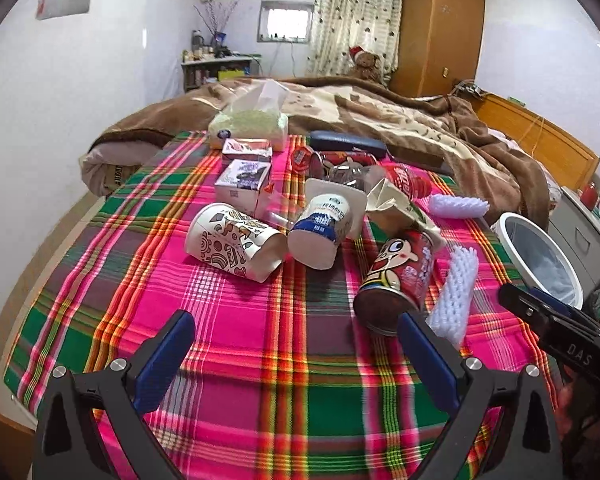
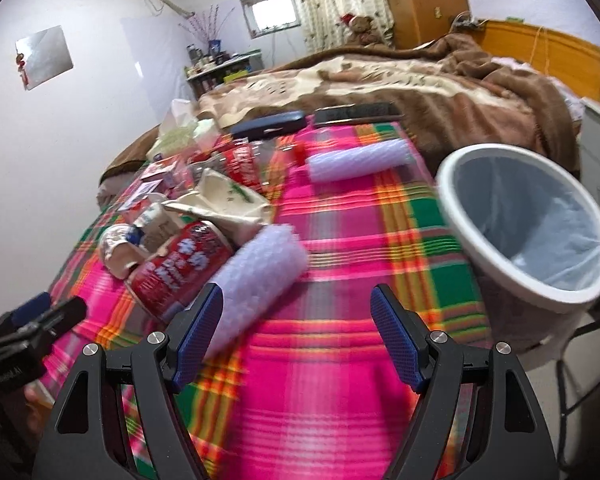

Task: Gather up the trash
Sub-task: 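Grasp the red cartoon milk can with the left tool while the right tool grasps the white foam net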

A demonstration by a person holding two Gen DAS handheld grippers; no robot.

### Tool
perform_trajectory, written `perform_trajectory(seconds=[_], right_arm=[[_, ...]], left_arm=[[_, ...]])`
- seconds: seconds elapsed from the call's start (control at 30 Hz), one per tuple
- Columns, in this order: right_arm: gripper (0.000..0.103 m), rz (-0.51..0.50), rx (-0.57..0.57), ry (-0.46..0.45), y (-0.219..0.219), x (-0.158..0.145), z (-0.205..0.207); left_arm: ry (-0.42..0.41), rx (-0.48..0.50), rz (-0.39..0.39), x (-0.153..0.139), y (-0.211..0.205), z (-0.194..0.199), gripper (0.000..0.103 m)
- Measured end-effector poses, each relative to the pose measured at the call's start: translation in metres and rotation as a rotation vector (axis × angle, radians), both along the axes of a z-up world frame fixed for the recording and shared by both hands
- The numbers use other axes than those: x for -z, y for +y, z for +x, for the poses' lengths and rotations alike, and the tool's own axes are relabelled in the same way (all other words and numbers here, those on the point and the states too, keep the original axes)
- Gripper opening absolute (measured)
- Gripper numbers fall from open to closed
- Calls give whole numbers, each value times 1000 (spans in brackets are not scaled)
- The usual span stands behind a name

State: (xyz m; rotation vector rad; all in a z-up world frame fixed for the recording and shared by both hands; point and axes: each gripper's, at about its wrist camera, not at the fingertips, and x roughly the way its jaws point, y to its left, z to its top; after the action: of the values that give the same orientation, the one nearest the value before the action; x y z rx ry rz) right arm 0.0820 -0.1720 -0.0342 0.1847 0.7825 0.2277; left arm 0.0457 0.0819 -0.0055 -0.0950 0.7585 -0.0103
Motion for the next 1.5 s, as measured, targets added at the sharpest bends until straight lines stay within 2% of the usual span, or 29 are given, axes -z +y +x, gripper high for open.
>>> perform_trajectory(seconds=[0.3, 0.33, 0.4, 0.5, 0.6, 0.7, 0.8, 1.0, 1.07, 1.2, 1.27, 1.33, 1.4, 1.5], right_arm=[[73, 32, -15, 129, 16, 17, 27], [70, 39, -17, 143, 15, 19, 29], [55, 62, -34, 164, 16, 21, 32], [44, 70, -72, 180, 18, 20, 34], [29, 65, -74, 166, 15, 16, 37], [18, 18, -83, 144, 13, 8, 38], [15, -21, -79, 137, 7, 3, 43], [13, -24, -70, 149, -11, 0, 48], [13, -31, -70, 150, -16, -1, 50], [13, -44, -84, 160, -24, -5, 52], [13, -85, -105, 156, -27, -9, 54], [13, -127, -121, 171, -27, -11, 58], [13, -169, -152, 190, -26, -9, 62], [13, -202, -190, 218, -23, -4, 67]], left_arm=[[25, 64, -68, 5, 10, 21, 103], [31, 68, -71, 5, 10, 24, 103], [36, 76, -76, 5, 11, 29, 102], [55, 98, -83, 8, 9, 37, 103], [53, 103, -105, 6, 7, 41, 102], [53, 119, -104, 4, 1, 48, 102], [66, 155, -110, 4, -7, 56, 102], [114, 243, -128, 13, -32, 72, 100], [128, 258, -112, 17, -40, 77, 98], [153, 291, -96, 22, -53, 84, 87], [161, 309, -89, 24, -58, 85, 81], [167, 322, -82, 27, -62, 86, 69], [183, 326, -103, 31, -63, 89, 61], [187, 321, -122, 33, -64, 91, 60]])
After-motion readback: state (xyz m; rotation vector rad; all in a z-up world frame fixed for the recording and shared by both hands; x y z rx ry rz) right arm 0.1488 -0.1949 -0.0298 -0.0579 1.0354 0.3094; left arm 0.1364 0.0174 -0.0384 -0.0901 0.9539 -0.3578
